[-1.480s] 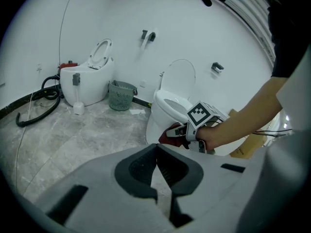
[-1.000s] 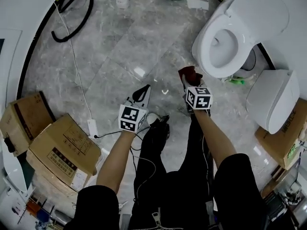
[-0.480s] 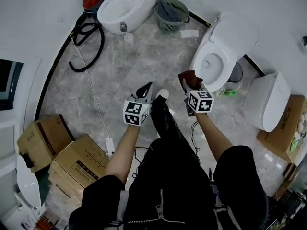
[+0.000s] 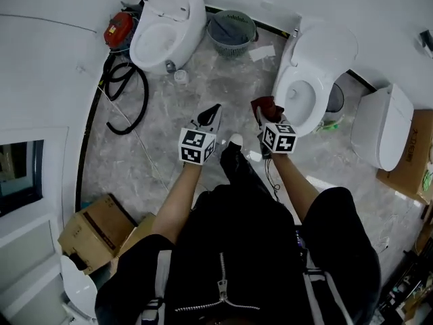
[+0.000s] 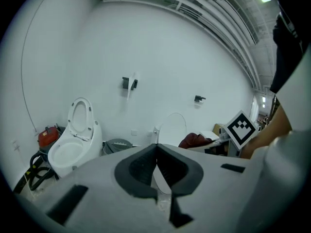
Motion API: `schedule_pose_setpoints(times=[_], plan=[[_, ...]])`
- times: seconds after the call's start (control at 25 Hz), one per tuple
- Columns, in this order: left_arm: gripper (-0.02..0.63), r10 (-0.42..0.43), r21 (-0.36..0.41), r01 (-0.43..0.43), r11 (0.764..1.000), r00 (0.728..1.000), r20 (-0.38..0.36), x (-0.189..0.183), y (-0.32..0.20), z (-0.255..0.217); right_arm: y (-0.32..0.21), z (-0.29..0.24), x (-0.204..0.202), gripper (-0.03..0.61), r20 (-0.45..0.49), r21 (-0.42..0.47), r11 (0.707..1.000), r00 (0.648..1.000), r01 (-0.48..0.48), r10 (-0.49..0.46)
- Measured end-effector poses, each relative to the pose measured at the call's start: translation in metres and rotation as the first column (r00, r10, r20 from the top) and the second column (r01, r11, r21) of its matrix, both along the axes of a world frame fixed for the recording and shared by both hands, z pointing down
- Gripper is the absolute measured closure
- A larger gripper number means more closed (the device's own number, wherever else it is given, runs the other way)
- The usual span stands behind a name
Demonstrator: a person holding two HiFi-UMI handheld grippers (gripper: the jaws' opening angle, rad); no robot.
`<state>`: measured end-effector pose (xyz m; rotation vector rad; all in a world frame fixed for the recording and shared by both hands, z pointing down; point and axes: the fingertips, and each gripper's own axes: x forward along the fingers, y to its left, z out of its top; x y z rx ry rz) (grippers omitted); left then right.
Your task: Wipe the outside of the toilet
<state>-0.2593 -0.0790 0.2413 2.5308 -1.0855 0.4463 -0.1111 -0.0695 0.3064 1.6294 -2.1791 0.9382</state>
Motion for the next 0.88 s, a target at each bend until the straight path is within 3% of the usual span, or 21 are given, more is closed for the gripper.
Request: schedule_pose_setpoints(times=[0.28,0.48,0.68,0.88], plan=[[0.605,0.136,0.041,-0.135,0.99,0.991,-0.022,0.037,-0.082,-0.025,-0.06,-0.028,0.027,0.492,-0.002,0.037,0.991,0.992,-0.126,0.126],[0.604,0.287,0.043,-0.285,0.957,0.957,-0.041,0.079,-0.125,-0.017,-0.093,-0.03,0.051,0.492,-0.004,0.049,0.968,0.969,-0.245,0.245],[0.604,0.494,0.033,-0.493,0.87,0.869,-0.037,0.11,-0.171,0.005,-0.132,-0.013,0.061,0.492,-0.002,0.023,0.911,0.911,-0.412,0.412],[0.604,0.681,0.024,-0.681,0.732,0.732,0.015,0.131,-0.206,0.049,-0.172,0.014,0.087,0.492,0.033,0.004,0.802,0.802,-0.597,0.597]])
